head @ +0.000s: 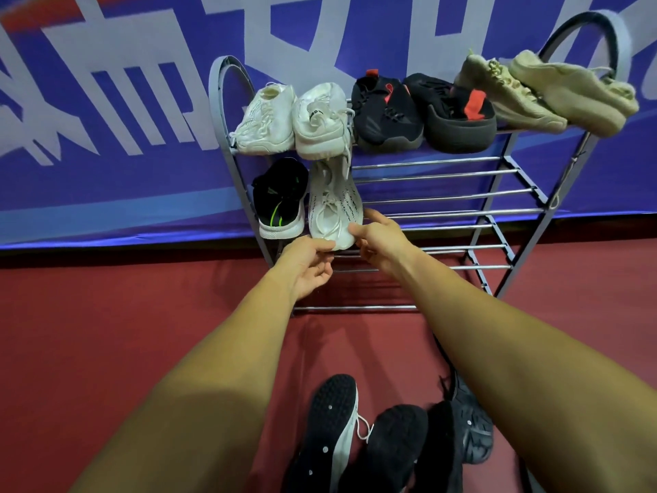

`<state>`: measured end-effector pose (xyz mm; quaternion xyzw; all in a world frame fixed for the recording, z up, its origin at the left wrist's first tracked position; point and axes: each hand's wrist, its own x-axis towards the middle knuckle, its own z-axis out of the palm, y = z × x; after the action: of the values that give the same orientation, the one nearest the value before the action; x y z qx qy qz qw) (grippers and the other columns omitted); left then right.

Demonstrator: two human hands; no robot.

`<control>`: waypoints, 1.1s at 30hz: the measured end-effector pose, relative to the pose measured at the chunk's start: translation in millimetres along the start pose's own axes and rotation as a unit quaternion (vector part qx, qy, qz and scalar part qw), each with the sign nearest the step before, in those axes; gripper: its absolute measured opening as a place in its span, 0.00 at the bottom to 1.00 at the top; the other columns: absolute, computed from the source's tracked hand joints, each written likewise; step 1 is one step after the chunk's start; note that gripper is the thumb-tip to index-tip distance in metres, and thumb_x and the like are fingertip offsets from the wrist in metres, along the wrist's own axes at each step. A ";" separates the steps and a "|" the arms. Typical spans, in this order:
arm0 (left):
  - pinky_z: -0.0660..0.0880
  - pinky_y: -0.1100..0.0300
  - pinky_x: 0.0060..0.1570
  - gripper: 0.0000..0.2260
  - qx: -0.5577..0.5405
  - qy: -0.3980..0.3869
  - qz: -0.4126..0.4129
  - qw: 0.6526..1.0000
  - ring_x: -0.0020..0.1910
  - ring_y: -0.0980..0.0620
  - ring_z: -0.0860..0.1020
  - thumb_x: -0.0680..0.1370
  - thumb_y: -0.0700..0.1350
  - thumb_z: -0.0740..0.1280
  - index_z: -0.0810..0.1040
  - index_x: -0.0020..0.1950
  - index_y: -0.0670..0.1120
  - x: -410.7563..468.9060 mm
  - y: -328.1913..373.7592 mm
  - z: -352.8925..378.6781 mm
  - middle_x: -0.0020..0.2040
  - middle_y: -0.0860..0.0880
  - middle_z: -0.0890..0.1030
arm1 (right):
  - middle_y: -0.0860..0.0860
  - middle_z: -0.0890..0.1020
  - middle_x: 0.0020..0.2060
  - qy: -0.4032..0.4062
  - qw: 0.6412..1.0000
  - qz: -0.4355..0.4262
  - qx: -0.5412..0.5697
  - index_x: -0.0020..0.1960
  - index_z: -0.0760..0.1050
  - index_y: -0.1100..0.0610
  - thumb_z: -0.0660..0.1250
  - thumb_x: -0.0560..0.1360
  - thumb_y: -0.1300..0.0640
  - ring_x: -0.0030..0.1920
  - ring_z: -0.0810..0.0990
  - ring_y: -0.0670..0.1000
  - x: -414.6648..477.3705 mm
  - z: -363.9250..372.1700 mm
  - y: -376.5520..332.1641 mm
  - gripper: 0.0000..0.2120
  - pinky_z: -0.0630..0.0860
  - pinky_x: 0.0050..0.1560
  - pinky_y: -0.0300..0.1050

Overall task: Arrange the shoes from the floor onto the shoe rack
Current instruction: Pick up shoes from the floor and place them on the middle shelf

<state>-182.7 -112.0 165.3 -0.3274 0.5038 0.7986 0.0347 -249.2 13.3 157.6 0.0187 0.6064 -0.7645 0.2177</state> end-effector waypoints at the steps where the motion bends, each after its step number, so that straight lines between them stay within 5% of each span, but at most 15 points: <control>1: 0.69 0.63 0.34 0.11 0.007 0.005 0.004 1.000 0.37 0.53 0.73 0.75 0.33 0.68 0.75 0.50 0.48 2.8 -1.7 -1.1 0.39 0.47 0.77 | 0.50 0.83 0.44 -0.002 1.000 0.001 0.001 0.61 0.74 0.48 0.65 0.78 0.67 0.24 0.71 0.41 3.6 0.9 3.1 0.18 0.64 0.26 0.36; 6: 0.69 0.62 0.35 0.14 0.012 0.016 0.015 1.000 0.37 0.54 0.72 0.74 0.32 0.66 0.77 0.54 0.50 11.7 -5.1 -4.8 0.40 0.48 0.77 | 0.52 0.83 0.46 0.011 1.000 0.017 0.012 0.70 0.71 0.50 0.66 0.77 0.67 0.29 0.71 0.44 16.1 4.6 17.4 0.24 0.64 0.28 0.38; 11: 0.72 0.61 0.34 0.15 0.027 -0.002 0.002 1.000 0.37 0.53 0.74 0.73 0.33 0.67 0.75 0.54 0.50 10.4 -4.9 -5.7 0.39 0.48 0.77 | 0.54 0.84 0.51 0.006 0.999 0.034 0.016 0.69 0.72 0.52 0.66 0.77 0.68 0.35 0.74 0.47 15.6 -5.0 16.0 0.23 0.64 0.28 0.38; 16: 0.71 0.60 0.42 0.10 0.144 -0.064 -0.019 0.987 0.40 0.54 0.76 0.73 0.38 0.71 0.73 0.47 0.49 -2.6 -8.9 -4.2 0.24 0.55 0.75 | 0.53 0.85 0.49 -0.065 0.996 0.058 -0.027 0.67 0.75 0.51 0.66 0.77 0.68 0.34 0.78 0.45 -1.8 -43.6 7.3 0.22 0.69 0.29 0.36; 23: 0.69 0.62 0.41 0.02 0.216 -0.105 -0.010 0.971 0.39 0.55 0.76 0.75 0.44 0.70 0.80 0.43 0.50 -29.1 -26.9 5.3 0.35 0.53 0.81 | 0.51 0.83 0.42 -0.131 0.980 0.109 -0.099 0.60 0.78 0.52 0.68 0.75 0.69 0.35 0.78 0.45 -52.8 -112.4 -0.2 0.18 0.72 0.34 0.35; 27: 0.70 0.61 0.40 0.07 0.265 -0.144 -0.036 0.953 0.44 0.53 0.78 0.73 0.43 0.72 0.77 0.46 0.52 -42.1 -57.9 11.4 0.39 0.51 0.83 | 0.49 0.83 0.38 -0.149 0.959 0.170 -0.170 0.53 0.74 0.48 0.71 0.73 0.69 0.36 0.79 0.45 -83.9 -142.1 1.2 0.18 0.71 0.34 0.36; 30: 0.70 0.60 0.39 0.09 0.302 -0.169 -0.055 0.937 0.39 0.53 0.76 0.74 0.38 0.71 0.74 0.45 0.50 -50.5 -89.9 16.1 0.27 0.53 0.77 | 0.50 0.82 0.35 -0.168 0.925 0.215 -0.265 0.53 0.71 0.49 0.73 0.72 0.67 0.35 0.78 0.47 -101.6 -162.9 8.2 0.18 0.68 0.36 0.40; 33: 0.72 0.61 0.38 0.09 0.331 -0.151 -0.083 0.928 0.37 0.54 0.76 0.74 0.37 0.72 0.75 0.44 0.49 -50.4 -112.2 9.8 0.37 0.49 0.79 | 0.49 0.82 0.39 -0.188 0.889 0.237 -0.344 0.59 0.74 0.48 0.75 0.74 0.59 0.37 0.77 0.46 -115.4 -171.0 23.0 0.17 0.67 0.38 0.39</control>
<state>-104.7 -35.1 108.4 -0.2138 0.6996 0.6203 0.2831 -176.9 205.1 125.1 -0.0585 0.7570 -0.4227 0.4948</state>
